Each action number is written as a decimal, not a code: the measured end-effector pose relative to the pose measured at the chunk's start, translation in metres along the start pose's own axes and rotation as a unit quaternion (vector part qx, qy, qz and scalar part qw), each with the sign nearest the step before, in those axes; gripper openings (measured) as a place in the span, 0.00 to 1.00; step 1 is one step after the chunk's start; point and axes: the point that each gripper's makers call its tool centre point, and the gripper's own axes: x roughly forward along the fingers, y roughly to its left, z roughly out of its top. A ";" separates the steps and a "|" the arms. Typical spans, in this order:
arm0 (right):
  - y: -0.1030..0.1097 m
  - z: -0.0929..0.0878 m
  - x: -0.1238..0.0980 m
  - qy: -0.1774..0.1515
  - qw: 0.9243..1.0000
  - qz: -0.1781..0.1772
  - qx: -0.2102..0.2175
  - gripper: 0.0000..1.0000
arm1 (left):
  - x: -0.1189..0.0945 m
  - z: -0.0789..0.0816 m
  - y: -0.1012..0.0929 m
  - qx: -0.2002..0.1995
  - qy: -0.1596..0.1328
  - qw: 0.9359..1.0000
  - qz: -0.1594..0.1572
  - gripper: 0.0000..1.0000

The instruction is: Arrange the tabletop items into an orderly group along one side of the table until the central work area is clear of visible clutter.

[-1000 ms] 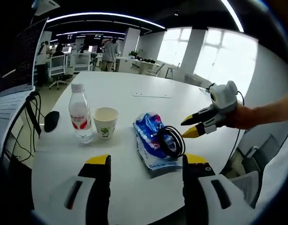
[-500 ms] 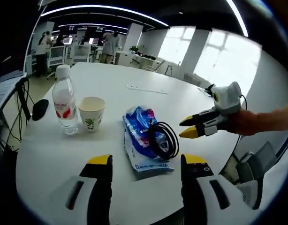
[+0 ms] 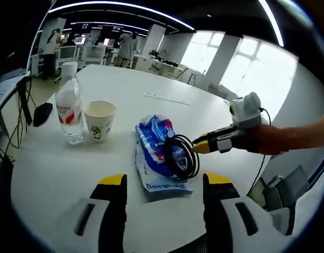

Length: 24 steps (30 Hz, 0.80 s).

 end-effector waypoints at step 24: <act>0.022 -0.007 -0.003 0.011 0.998 0.007 -0.058 0.04 | -0.022 0.006 0.023 0.001 -0.022 1.000 0.019 0.62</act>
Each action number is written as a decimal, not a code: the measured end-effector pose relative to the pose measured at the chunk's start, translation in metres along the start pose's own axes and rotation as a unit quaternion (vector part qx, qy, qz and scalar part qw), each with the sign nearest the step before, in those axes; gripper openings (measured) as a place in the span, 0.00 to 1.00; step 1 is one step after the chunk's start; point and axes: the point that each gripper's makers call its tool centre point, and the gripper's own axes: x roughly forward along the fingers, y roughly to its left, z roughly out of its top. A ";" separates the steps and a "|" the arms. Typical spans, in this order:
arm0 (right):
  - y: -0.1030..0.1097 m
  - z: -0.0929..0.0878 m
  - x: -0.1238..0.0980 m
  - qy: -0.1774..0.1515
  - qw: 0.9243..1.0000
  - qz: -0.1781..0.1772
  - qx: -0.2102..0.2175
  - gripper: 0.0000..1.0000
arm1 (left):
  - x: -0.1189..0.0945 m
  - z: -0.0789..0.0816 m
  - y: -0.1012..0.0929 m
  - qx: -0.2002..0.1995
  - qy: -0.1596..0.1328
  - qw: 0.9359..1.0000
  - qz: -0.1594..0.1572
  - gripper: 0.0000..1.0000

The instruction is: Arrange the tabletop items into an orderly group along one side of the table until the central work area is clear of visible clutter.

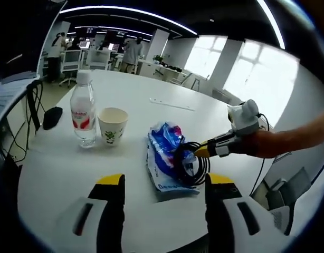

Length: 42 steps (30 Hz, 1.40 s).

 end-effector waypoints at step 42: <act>-0.039 -0.003 -0.097 -0.092 0.990 -0.085 0.062 0.02 | -0.016 -0.002 0.016 0.017 0.001 1.000 -0.001 0.64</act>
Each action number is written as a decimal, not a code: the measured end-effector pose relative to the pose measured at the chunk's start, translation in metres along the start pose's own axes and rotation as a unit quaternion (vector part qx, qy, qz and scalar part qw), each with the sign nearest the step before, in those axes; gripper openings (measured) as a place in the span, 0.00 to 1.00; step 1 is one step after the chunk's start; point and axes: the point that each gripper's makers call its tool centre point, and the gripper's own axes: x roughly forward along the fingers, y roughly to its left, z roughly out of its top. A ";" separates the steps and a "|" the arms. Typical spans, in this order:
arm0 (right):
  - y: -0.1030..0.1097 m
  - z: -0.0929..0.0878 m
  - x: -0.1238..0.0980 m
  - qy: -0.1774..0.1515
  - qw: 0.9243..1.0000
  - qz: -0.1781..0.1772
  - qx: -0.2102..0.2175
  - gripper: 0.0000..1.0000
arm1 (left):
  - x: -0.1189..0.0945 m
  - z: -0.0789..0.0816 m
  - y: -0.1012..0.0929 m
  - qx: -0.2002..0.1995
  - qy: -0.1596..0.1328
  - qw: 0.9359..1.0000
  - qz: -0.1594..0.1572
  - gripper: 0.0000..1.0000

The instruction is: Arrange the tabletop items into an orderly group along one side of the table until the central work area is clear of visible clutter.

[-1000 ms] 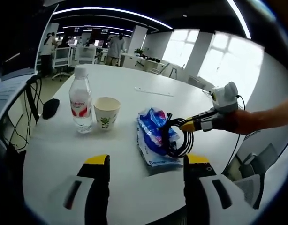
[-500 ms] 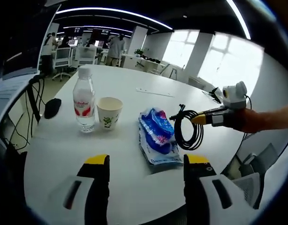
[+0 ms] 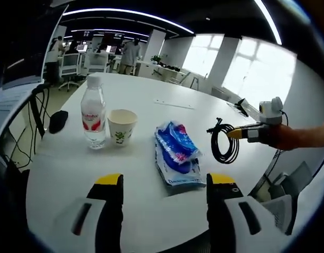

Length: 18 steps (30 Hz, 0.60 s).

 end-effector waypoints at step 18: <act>-0.061 -0.052 -0.009 0.063 0.994 -0.072 0.050 0.02 | -0.005 0.004 0.007 -0.004 -0.007 1.000 0.014 0.64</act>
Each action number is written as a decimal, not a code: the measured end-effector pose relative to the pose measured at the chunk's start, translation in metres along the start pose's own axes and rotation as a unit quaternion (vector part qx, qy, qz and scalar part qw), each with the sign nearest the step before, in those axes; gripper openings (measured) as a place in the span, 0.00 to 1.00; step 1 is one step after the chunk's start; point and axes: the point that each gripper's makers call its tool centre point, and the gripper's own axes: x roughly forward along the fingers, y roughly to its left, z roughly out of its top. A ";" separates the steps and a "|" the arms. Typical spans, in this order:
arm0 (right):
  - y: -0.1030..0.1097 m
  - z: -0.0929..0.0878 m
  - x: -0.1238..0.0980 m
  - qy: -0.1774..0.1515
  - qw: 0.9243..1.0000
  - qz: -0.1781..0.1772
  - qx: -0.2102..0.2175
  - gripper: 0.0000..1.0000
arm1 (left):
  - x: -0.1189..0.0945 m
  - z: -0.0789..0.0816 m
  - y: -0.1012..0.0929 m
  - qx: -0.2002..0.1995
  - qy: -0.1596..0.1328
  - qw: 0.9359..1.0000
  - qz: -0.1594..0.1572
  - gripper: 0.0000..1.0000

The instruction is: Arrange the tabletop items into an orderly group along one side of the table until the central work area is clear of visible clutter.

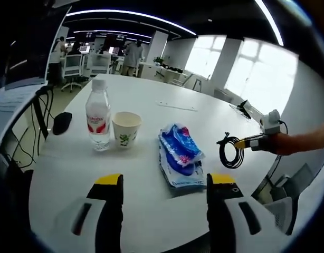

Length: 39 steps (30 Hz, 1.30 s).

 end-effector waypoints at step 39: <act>-0.026 -0.051 0.034 0.154 0.977 -0.020 -0.145 0.18 | -0.020 0.012 0.027 -0.020 -0.030 0.998 0.052 0.65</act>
